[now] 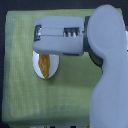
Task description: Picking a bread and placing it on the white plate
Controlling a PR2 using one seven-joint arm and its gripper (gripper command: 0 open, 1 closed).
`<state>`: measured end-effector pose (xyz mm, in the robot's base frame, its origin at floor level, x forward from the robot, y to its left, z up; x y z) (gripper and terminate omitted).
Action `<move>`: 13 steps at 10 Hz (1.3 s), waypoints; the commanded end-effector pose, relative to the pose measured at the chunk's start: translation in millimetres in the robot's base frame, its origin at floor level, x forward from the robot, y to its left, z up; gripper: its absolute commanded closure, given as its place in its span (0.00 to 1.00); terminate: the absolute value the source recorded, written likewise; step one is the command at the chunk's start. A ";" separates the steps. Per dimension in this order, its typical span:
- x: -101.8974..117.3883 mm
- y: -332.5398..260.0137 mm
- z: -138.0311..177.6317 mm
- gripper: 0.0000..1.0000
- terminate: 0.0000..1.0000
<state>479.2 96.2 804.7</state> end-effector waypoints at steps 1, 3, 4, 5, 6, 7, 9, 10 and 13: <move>12.2 -6.9 -8.4 1.00 0.00; 7.9 -0.7 -11.9 0.00 0.00; 8.2 0.1 -11.9 0.00 0.00; 11.6 -0.6 -12.0 0.00 0.00; 12.3 -0.5 -12.5 0.00 0.00; 13.1 -0.2 -13.7 0.00 0.00; 16.9 -1.8 -14.8 0.00 0.00; 19.3 -2.9 -15.8 0.00 0.00; 19.2 -8.2 -17.6 0.00 0.00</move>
<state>494.9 93.8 791.4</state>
